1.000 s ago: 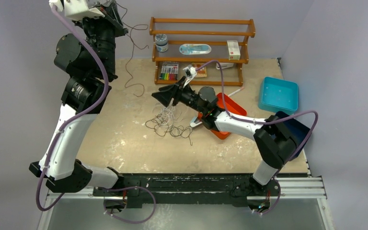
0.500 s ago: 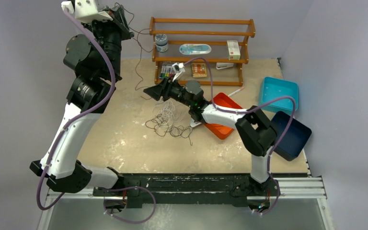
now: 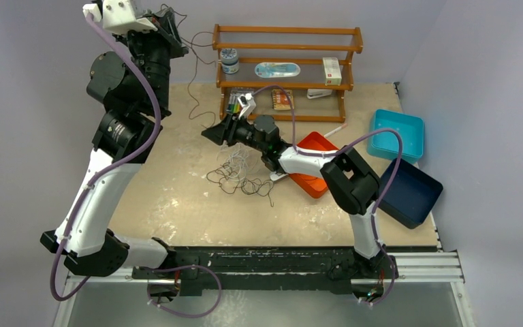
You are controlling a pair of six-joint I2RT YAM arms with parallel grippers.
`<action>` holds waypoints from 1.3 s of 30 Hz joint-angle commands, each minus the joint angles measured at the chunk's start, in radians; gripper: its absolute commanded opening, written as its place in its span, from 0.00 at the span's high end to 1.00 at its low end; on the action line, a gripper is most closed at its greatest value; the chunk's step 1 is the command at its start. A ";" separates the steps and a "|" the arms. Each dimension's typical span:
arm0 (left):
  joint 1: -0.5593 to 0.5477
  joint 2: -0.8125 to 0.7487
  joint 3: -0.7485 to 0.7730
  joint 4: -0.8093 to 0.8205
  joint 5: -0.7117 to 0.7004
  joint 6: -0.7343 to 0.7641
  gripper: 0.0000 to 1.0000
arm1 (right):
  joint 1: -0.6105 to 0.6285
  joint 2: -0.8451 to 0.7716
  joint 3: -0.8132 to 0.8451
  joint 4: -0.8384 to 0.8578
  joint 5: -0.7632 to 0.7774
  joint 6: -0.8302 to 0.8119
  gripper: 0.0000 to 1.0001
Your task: Untangle the cables
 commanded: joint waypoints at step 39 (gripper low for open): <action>0.005 -0.034 -0.043 0.019 -0.002 -0.027 1.00 | -0.091 -0.187 -0.110 0.026 0.078 -0.023 1.00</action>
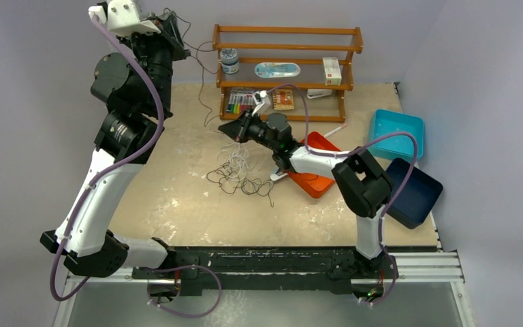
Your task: Untangle the cables
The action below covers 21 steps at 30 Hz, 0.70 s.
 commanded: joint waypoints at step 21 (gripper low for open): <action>0.003 0.113 -0.220 -0.010 0.253 -0.227 1.00 | -0.385 -0.935 -0.438 -0.666 0.481 -0.328 1.00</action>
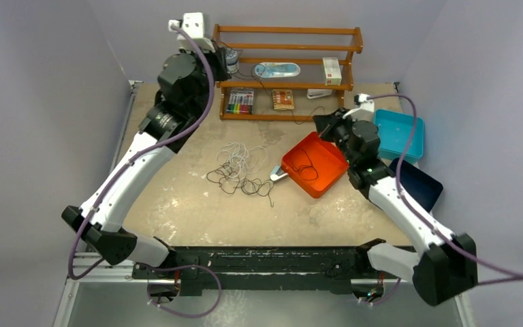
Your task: Untangle the cables
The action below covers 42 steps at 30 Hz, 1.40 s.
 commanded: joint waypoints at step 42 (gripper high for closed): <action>-0.244 0.255 -0.217 -0.063 0.600 -0.206 1.00 | -0.687 0.710 0.526 -0.470 0.001 -0.287 1.00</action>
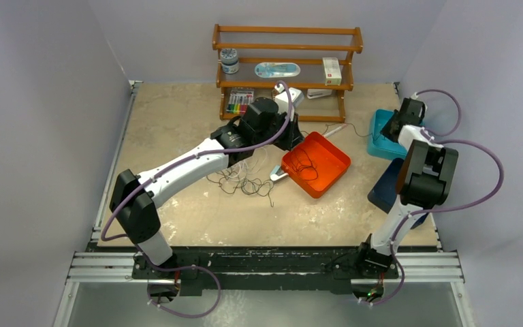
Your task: Untangle the cables
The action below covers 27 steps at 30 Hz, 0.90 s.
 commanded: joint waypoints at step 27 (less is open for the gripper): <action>-0.005 -0.034 0.025 -0.023 -0.060 0.051 1.00 | 0.196 -0.034 -0.085 -0.080 -0.236 -0.082 1.00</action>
